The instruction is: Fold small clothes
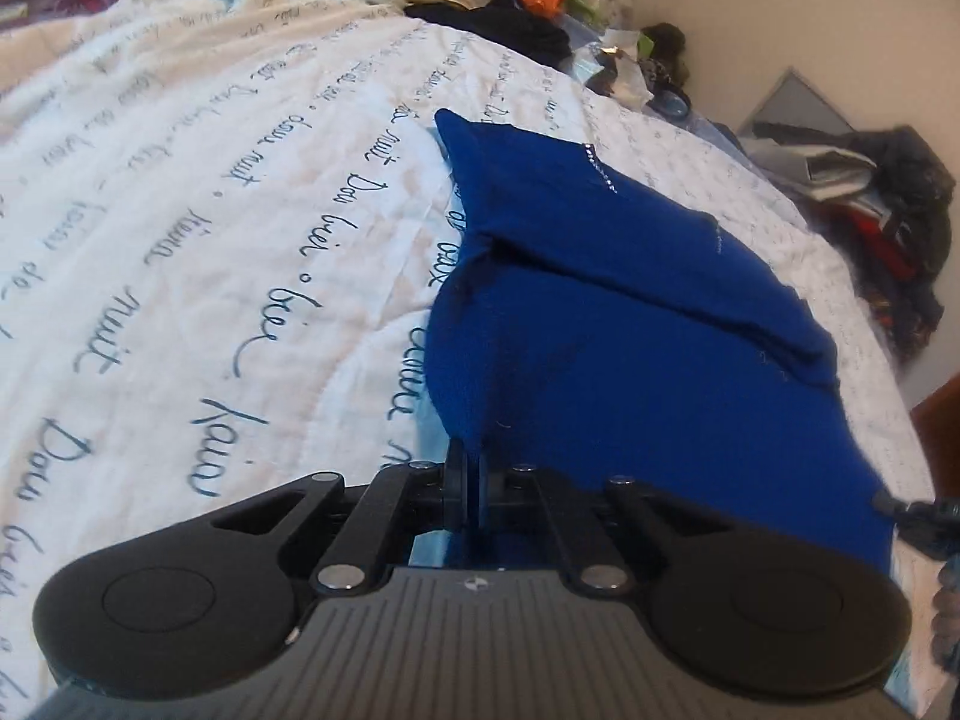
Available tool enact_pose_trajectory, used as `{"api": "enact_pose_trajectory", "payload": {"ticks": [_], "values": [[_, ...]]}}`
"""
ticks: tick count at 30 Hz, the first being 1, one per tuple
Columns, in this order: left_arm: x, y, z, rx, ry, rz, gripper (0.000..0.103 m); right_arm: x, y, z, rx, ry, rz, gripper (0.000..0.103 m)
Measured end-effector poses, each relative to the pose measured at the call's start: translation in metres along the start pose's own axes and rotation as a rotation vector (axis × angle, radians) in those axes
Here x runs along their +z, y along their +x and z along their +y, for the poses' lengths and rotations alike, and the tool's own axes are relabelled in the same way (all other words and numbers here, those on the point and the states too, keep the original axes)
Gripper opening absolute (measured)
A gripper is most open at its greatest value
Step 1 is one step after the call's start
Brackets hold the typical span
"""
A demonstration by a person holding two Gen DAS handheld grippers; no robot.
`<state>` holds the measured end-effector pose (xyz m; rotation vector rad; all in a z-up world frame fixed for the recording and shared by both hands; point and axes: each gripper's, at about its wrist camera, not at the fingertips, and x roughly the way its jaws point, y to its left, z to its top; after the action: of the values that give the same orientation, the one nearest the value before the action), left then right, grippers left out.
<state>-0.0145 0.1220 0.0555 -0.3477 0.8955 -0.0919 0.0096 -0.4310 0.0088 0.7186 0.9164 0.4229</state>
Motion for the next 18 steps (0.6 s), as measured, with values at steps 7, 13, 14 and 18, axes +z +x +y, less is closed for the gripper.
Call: {"api": "enact_pose_trajectory", "payload": {"ticks": [7,13,14,18], "values": [[-0.014,-0.007,0.008,-0.079,-0.022,0.005,0.043,-0.023,0.004,-0.026,-0.001,0.126,0.005,0.011],[-0.065,-0.038,0.024,-0.313,-0.217,0.112,0.076,-0.077,-0.015,-0.019,0.139,0.167,0.138,0.05],[-0.073,-0.041,0.025,-0.337,-0.248,0.127,0.075,-0.085,-0.019,-0.02,0.156,0.19,0.145,0.05],[-0.096,-0.042,0.029,-0.418,-0.344,0.164,0.069,-0.111,-0.023,-0.017,0.221,0.245,0.17,0.049]]}}
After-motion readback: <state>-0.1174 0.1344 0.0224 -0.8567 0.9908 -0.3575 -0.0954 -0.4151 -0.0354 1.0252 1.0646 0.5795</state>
